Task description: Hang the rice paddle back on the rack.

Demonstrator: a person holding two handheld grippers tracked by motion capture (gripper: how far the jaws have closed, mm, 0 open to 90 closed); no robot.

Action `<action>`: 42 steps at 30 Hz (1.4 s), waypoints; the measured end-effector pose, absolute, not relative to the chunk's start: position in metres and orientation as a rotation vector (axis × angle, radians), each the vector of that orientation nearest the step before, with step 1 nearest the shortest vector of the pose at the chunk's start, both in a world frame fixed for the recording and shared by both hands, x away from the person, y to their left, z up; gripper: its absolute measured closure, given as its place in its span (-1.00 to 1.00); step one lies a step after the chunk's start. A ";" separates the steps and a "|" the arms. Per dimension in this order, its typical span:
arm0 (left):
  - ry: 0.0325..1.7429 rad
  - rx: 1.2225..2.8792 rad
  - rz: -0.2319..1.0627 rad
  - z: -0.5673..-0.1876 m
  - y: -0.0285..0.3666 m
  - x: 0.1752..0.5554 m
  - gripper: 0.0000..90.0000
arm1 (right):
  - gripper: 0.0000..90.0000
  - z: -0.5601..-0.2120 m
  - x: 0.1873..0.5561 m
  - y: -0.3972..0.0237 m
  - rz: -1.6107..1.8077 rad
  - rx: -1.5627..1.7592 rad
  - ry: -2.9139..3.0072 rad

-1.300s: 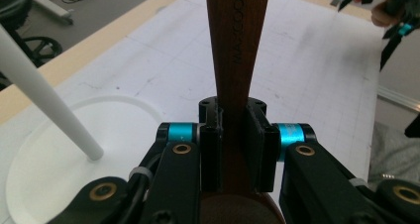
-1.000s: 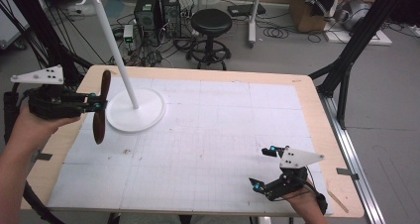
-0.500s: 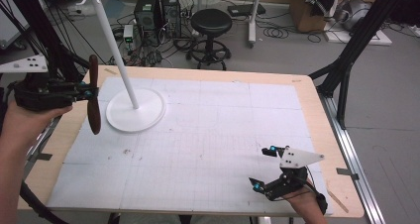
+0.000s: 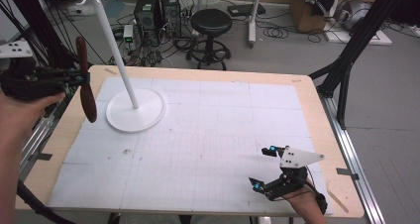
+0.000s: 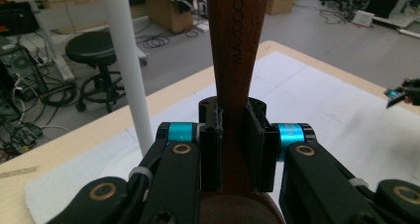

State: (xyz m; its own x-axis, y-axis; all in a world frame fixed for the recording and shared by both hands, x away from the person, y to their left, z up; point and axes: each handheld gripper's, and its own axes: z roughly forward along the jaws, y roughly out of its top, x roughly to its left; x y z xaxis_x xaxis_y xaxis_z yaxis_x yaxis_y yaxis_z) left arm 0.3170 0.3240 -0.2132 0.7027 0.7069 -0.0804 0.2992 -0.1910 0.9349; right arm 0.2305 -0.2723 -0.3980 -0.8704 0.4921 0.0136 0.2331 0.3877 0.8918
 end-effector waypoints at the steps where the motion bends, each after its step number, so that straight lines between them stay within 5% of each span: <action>1: 0.802 1.780 0.455 -0.212 0.324 0.317 0.74 | -1.00 -0.398 0.230 -0.272 1.480 0.646 2.395; 42: 0.940 1.789 0.573 -0.156 0.316 0.345 0.74 | -1.00 -0.398 0.230 -0.273 1.484 0.653 2.395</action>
State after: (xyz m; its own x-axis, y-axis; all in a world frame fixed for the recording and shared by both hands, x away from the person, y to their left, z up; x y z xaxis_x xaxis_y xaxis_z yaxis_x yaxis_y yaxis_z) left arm 0.3452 0.3165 -0.1563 0.5866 0.8090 -0.0362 0.3382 -0.2041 0.9187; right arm 0.2300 -0.2730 -0.3977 -0.8688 0.4945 0.0242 0.2417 0.3811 0.8924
